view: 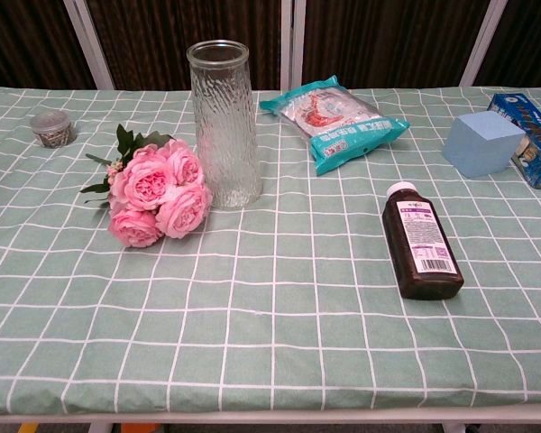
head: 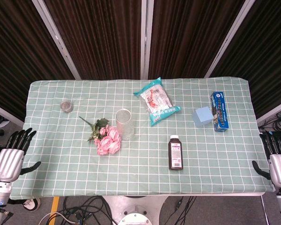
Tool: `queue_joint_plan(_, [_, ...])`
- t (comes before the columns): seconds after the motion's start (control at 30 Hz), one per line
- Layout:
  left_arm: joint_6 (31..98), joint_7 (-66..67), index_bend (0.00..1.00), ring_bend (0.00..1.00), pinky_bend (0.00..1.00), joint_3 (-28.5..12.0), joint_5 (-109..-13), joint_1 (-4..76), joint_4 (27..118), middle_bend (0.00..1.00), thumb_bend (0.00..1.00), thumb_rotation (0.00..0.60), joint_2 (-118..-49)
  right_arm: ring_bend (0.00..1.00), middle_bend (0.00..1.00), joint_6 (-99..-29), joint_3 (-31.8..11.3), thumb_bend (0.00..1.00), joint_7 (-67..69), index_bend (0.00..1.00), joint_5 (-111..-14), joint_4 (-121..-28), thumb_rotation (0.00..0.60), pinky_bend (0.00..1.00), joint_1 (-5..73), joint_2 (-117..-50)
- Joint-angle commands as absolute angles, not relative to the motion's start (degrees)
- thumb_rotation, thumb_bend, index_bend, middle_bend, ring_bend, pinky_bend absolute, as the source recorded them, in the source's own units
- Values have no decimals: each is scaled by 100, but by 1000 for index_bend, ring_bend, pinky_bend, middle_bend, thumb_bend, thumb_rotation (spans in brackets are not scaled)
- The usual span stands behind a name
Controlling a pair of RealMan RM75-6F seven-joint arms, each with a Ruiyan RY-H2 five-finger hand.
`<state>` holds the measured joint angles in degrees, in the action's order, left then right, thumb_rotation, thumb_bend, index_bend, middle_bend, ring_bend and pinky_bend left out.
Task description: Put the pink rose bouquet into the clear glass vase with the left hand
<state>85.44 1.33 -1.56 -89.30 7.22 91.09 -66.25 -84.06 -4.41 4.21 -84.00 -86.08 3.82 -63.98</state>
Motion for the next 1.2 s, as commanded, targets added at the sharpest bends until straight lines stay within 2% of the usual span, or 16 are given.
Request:
queue_joint_plan(0.03, [8536, 106, 22, 0, 62, -162, -8914, 723, 9111, 0, 143, 600, -6624, 0, 0, -8401, -437, 228, 402, 0, -8418, -8630, 600, 0, 390, -6386])
queue_joint_plan(0.47, [8228, 11, 22, 0, 62, -187, -9102, 1009, 9192, 0, 143, 600, -6468, 0, 0, -8324, -491, 228, 457, 0, -8367, -8858, 600, 0, 442, -6237])
queue_joint_plan(0.8, [7086, -520, 19, 0, 62, -27, -9535, 1827, 9137, 0, 142, 600, -6443, 0, 0, -8314, -565, 228, 339, 0, -8361, -9023, 600, 0, 511, -6072])
queue_joint_plan(1.2, [6092, -546, 11, 0, 62, -436, -9650, 3055, 8464, 0, 143, 600, -6776, 0, 0, -8064, -575, 228, 201, 0, -8160, -8993, 600, 0, 601, -6119])
